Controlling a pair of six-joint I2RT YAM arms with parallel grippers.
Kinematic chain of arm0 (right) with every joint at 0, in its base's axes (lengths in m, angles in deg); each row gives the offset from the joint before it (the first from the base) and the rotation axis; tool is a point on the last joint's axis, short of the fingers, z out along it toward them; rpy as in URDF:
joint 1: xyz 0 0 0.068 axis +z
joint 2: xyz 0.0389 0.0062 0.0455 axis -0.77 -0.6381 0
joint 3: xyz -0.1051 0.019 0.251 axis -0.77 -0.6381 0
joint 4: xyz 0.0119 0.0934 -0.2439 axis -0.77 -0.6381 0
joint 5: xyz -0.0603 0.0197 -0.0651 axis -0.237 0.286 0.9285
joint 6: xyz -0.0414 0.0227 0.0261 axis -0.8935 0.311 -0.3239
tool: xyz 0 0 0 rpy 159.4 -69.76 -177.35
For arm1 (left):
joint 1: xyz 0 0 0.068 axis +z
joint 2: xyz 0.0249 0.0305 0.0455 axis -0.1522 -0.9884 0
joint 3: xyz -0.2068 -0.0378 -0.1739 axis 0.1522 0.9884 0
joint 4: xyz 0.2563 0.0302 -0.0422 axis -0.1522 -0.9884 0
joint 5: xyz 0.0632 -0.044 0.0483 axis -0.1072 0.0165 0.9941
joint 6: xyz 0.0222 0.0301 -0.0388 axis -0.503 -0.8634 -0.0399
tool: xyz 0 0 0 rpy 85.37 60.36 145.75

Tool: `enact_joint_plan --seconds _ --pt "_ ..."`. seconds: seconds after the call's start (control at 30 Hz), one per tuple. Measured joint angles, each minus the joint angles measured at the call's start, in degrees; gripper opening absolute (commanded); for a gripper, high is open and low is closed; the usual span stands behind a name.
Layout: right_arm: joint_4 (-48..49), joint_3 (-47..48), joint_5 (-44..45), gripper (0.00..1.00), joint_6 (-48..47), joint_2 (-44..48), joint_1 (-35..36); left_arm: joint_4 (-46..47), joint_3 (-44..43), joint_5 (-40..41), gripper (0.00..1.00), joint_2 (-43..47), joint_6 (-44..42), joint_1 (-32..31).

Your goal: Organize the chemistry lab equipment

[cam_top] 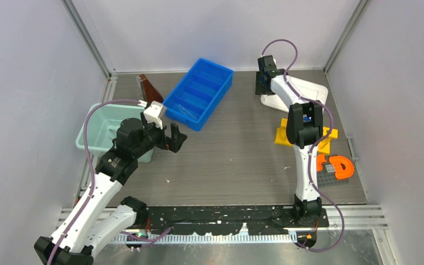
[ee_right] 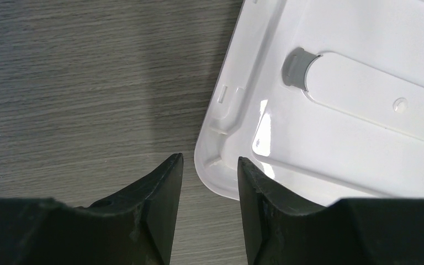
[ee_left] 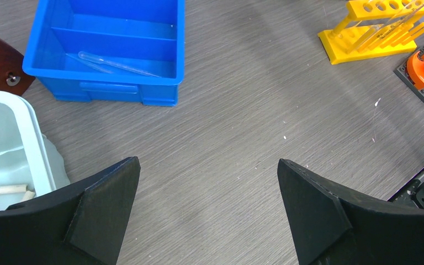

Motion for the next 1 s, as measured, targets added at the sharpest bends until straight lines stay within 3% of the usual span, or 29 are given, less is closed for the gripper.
enact_joint_plan --seconds 0.47,0.53,0.73,0.8,1.0 --pt "-0.50 -0.28 -0.55 0.39 0.24 -2.64 0.00 -2.54 -0.09 2.43 1.00 -2.10 -0.44 0.00" --pt "-0.72 -0.02 -0.44 0.36 0.20 -3.34 0.00 -3.19 -0.13 2.99 1.00 -2.40 -0.98 0.00" --pt "-1.90 0.28 -1.79 0.07 -0.13 -3.65 0.00 -4.59 -1.07 3.98 1.00 -2.25 -2.05 0.00" --pt "-1.95 0.42 -1.81 0.02 -0.98 -3.65 0.00 -4.59 -1.07 3.98 1.00 -2.19 -1.97 0.00" --pt "-1.57 -1.79 -3.72 0.01 -2.71 -1.64 0.07 -4.17 -1.07 4.02 0.97 -2.21 -0.87 0.00"
